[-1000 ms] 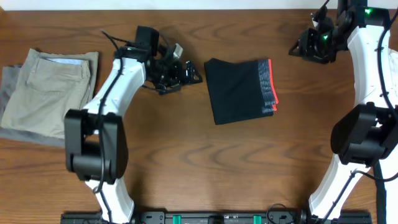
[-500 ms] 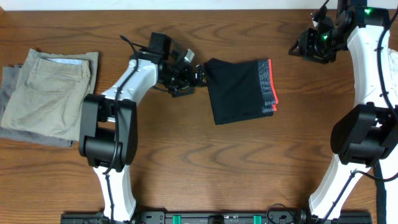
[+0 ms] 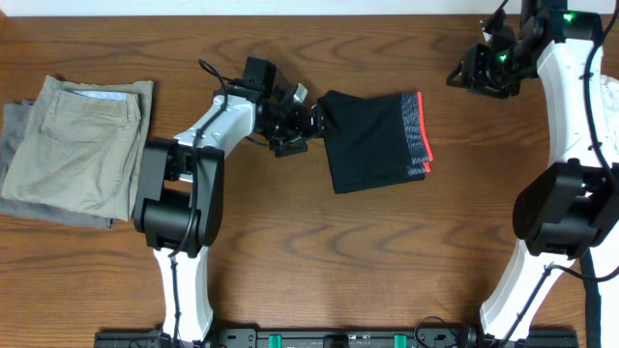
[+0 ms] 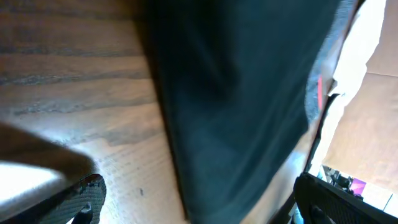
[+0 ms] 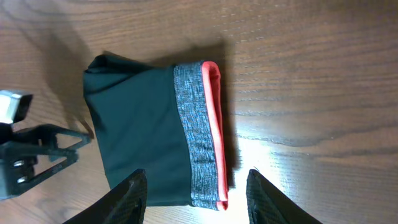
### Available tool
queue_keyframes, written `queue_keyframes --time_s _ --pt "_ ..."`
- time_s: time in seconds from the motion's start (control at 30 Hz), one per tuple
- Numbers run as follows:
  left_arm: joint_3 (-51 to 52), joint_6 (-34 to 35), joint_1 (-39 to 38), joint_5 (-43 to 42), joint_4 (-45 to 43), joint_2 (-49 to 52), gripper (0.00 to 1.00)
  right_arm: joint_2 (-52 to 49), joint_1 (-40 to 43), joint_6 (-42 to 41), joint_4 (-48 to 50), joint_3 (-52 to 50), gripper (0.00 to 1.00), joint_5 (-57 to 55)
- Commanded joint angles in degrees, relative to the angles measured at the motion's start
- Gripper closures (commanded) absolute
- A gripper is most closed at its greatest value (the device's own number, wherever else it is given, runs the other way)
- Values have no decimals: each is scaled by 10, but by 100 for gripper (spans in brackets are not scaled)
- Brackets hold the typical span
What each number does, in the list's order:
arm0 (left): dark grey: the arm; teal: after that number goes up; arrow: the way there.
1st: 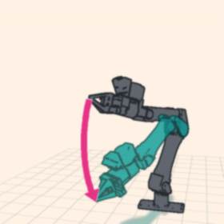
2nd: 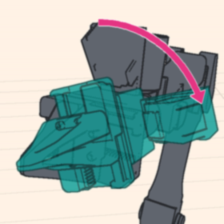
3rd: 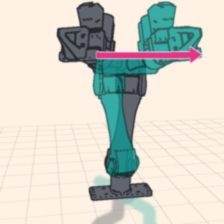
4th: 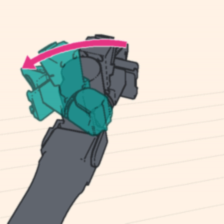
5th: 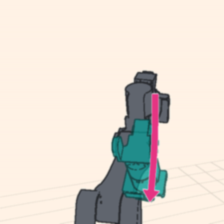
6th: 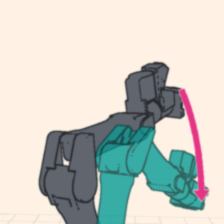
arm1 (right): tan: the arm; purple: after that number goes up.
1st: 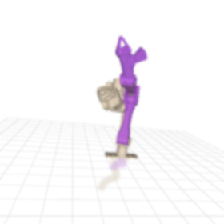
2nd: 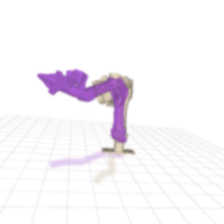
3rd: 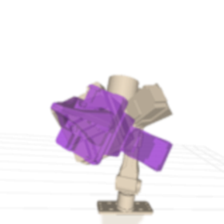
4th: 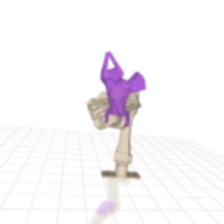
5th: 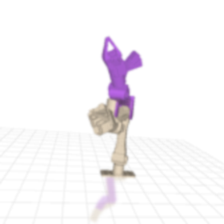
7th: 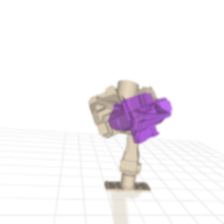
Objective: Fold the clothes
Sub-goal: 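Reach the left gripper toward the folded leggings' left edge, then grasp the left edge of the black leggings bundle with the left gripper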
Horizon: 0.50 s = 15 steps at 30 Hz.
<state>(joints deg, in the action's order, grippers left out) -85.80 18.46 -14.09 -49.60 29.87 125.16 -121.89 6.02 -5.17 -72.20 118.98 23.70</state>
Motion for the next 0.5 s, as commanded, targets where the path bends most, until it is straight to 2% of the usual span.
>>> queue_keyframes --time_s 0.0,0.47 --pt "2 8 -11 -7 -8 12 2 -3 -9 12 5 -1 50 1" --pt "2 121 -51 51 -64 24 2 -3 -14 12 8 -1 50 1"
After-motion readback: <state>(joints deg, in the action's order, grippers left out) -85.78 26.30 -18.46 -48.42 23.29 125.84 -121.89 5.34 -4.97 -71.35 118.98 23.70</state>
